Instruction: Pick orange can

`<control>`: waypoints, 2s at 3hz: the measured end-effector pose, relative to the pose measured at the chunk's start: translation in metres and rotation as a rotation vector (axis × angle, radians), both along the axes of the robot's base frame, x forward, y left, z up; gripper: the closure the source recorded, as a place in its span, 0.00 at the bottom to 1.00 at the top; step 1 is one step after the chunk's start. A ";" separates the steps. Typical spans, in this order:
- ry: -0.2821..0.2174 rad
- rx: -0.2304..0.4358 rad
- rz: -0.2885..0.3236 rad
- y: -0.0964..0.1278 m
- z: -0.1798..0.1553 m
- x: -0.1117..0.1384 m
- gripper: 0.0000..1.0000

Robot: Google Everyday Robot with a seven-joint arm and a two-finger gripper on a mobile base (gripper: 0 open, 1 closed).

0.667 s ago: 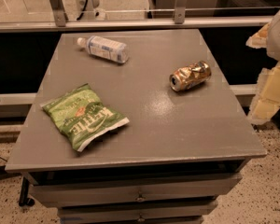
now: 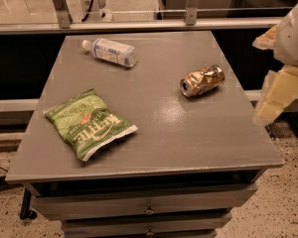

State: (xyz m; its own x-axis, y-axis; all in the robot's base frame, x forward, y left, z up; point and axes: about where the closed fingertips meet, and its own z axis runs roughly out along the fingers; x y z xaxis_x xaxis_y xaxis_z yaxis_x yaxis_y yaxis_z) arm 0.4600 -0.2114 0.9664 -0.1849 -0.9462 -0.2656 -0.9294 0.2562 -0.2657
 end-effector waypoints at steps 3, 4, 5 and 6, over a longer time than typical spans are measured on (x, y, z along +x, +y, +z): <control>-0.110 0.194 0.160 0.041 -0.066 0.141 0.00; -0.057 0.208 0.178 0.050 -0.100 0.161 0.00; -0.010 0.205 0.184 0.054 -0.127 0.171 0.18; 0.007 0.206 0.187 0.056 -0.134 0.177 0.41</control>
Offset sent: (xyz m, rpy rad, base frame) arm 0.1677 0.0490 -0.0546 0.2331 -0.2074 0.2165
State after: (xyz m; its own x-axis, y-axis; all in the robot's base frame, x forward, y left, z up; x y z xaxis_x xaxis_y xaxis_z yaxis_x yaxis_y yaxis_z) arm 0.6368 -0.1557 0.8322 -0.0142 -0.8900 -0.4557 -0.9673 0.1276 -0.2191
